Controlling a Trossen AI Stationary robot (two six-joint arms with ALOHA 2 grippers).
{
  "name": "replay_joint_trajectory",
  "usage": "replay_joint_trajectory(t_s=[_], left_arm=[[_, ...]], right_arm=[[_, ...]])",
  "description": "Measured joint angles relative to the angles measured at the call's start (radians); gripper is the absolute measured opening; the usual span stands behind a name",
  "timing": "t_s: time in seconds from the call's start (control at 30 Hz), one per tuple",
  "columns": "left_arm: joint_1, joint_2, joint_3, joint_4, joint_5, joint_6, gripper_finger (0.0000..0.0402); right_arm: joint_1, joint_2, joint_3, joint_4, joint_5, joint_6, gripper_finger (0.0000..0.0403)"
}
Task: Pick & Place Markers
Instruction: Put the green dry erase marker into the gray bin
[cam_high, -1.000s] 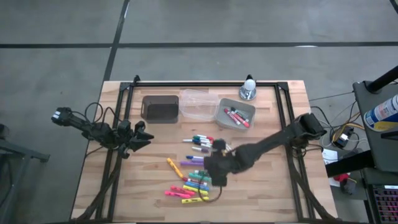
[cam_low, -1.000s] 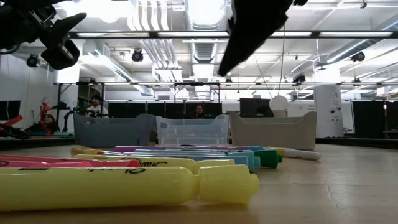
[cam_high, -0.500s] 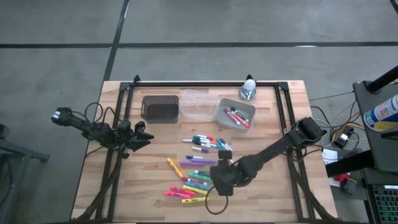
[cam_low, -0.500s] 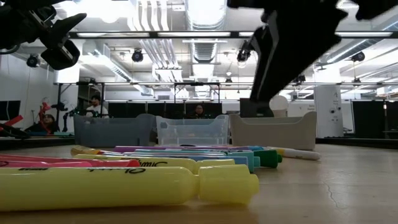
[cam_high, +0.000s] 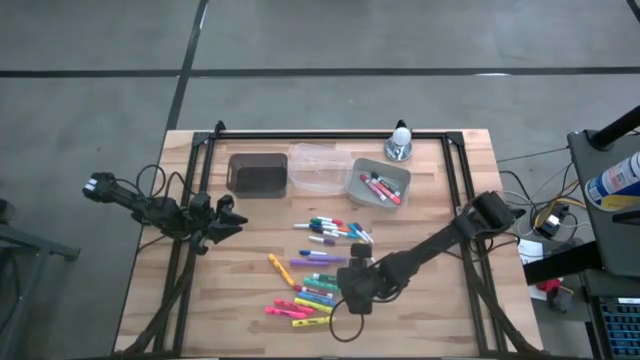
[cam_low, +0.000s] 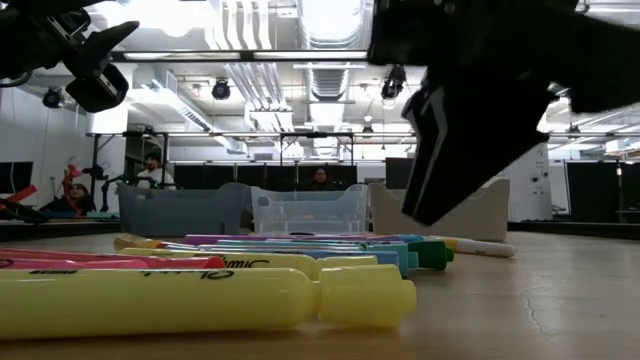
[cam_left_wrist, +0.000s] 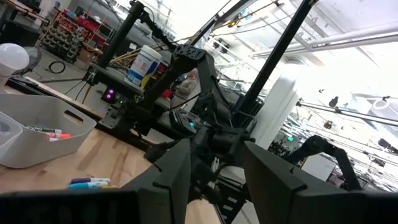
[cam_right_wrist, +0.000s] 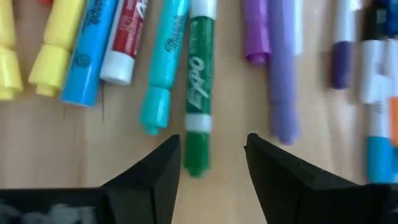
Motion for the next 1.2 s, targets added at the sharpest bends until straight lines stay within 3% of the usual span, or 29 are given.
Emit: replay_joint_trajectory(t_s=[0.3,0.93,1.07,1.2], left_arm=[[0.0,0.0,0.0,0.017,0.003,-0.008,0.014],[0.0,0.0,0.0,0.015,0.004,-0.007,0.014],[0.0,0.0,0.0,0.015,0.004,-0.007,0.014],[0.0,0.0,0.0,0.015,0.009,-0.011,0.014]], right_arm=[[0.001,0.046,0.016,-0.004,-0.006,-0.016,0.0198],[-0.037,0.048,0.011,-0.004,-0.083,-0.018,0.0064],[-0.037,0.048,0.011,-0.004,-0.084,-0.021,0.0057],[-0.039,0.048,0.006,-0.003,-0.106,0.015,0.0079]])
